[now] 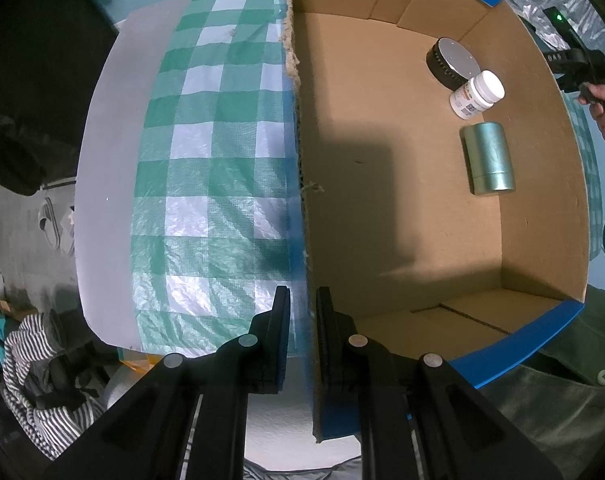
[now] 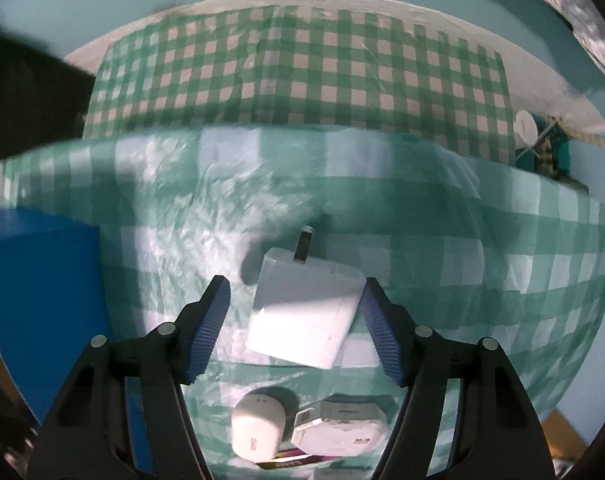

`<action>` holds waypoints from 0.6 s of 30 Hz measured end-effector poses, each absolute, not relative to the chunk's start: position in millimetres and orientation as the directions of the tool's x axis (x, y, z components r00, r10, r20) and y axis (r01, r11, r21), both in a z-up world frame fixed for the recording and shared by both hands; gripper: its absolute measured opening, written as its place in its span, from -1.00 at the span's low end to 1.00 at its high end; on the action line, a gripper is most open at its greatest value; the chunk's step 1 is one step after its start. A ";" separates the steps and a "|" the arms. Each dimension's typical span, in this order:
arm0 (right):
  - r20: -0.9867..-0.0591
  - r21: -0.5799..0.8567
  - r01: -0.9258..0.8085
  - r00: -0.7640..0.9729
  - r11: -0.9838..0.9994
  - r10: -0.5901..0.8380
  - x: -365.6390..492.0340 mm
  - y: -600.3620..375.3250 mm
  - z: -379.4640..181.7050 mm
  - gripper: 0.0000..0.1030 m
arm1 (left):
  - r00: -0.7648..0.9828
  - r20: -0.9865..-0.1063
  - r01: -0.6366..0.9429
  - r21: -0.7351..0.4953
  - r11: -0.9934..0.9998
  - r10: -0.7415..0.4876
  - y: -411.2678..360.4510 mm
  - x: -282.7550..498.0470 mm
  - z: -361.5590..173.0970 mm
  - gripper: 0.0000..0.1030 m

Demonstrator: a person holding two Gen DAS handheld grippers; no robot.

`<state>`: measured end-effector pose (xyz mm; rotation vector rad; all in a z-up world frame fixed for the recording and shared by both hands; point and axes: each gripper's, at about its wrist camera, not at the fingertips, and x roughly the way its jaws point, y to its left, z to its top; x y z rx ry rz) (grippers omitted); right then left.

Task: Organize rigid objects
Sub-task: 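Move the right gripper to the white square charger and grasp it, then carry the white charger into the box and open the right gripper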

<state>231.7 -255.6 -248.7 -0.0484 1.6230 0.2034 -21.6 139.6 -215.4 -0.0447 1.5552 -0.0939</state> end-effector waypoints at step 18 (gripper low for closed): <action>-0.999 0.046 -0.354 0.005 0.934 0.050 207.6 -240.1 -251.9 -0.02 | 0.004 -0.997 0.039 -0.082 0.996 -0.083 138.1 -22.5 -218.4 -0.77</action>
